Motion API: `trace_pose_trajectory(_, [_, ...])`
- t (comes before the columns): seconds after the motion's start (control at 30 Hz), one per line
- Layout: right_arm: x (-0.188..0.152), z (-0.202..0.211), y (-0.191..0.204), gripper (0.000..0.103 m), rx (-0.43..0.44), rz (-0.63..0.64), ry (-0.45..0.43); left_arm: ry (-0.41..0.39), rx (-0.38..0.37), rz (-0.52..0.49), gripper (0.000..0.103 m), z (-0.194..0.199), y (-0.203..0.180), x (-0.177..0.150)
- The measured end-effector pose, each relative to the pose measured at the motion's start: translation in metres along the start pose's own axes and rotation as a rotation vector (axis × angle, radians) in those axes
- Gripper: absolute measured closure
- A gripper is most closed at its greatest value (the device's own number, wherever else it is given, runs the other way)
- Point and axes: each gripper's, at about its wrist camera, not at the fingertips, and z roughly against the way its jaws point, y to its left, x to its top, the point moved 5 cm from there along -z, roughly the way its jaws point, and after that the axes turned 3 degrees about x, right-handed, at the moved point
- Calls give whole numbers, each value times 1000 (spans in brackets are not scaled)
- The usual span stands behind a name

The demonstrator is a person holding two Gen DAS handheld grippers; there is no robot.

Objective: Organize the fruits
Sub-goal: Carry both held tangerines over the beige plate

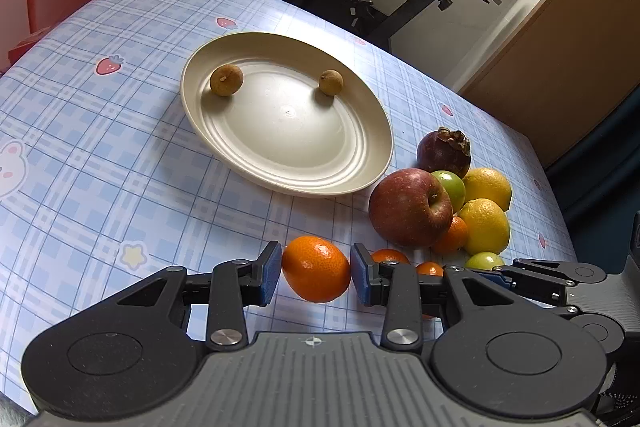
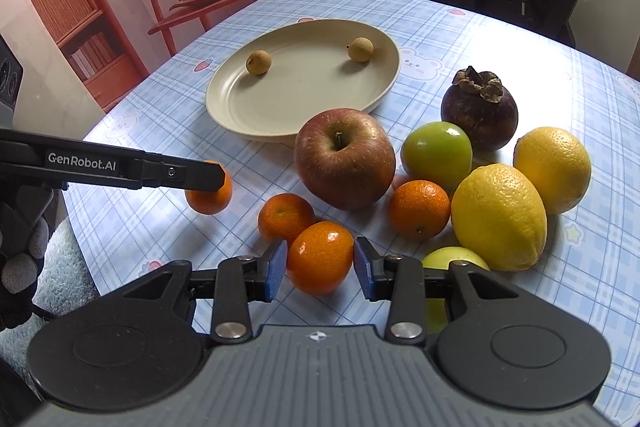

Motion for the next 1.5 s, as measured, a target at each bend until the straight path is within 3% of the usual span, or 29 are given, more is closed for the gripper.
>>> trace_pose_trajectory(0.4, [19, 27, 0, 64, -10, 1, -106, -105, 19, -29, 63, 29, 0, 30])
trace_pose_trajectory(0.87, [69, 33, 0, 64, -21, 70, -195, -203, 57, -97, 63, 39, -4, 87])
trace_pose_trajectory(1.2, [116, 1, -7, 64, -22, 124, -181, -189, 85, -136, 63, 14, 6, 123])
trace_pose_trajectory(1.5, [136, -55, -28, 64, -22, 140, -77, -101, 98, -186, 63, -39, 21, 144])
